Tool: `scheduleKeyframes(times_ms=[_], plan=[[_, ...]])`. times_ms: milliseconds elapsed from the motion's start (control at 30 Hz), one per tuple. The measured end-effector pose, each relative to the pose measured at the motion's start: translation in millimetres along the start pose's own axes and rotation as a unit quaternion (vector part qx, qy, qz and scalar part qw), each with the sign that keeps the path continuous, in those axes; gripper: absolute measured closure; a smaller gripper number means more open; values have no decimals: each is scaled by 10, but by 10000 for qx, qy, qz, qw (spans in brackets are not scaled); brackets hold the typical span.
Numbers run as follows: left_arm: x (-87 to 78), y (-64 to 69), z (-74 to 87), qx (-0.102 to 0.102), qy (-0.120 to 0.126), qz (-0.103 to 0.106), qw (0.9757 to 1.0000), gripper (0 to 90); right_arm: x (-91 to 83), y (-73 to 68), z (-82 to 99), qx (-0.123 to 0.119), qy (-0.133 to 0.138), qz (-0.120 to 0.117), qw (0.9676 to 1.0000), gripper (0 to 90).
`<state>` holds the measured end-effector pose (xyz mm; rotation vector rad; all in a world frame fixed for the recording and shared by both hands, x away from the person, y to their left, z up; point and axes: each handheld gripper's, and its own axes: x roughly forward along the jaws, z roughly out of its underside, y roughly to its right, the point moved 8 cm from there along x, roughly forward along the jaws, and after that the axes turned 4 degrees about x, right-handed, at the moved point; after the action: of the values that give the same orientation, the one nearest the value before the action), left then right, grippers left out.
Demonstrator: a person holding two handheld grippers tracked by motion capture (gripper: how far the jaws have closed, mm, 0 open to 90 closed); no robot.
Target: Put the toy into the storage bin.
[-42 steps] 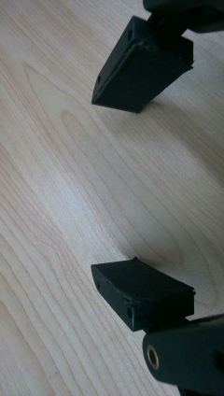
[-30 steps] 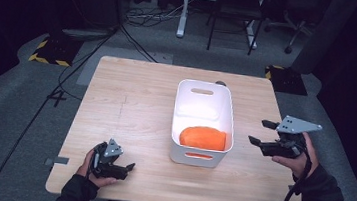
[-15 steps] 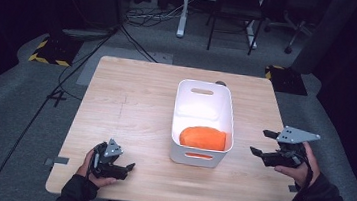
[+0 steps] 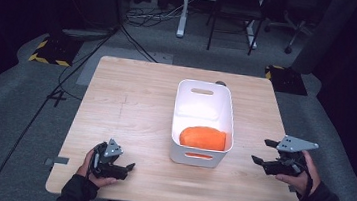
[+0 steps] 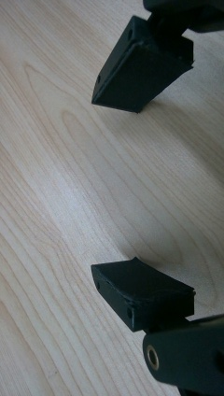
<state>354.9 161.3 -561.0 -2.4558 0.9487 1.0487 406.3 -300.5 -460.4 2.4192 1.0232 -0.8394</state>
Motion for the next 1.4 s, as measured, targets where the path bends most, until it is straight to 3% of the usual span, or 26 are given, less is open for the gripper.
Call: scheduleKeyframes(times_ms=[1033,1400], plan=[[2,0,-1,-7,9,-10,10000,171,154,38,611,407,-485,64,9980,218],[1,-2,0,2,2,-15,10000,171,159,71,776,617,-492,98,9968,218]])
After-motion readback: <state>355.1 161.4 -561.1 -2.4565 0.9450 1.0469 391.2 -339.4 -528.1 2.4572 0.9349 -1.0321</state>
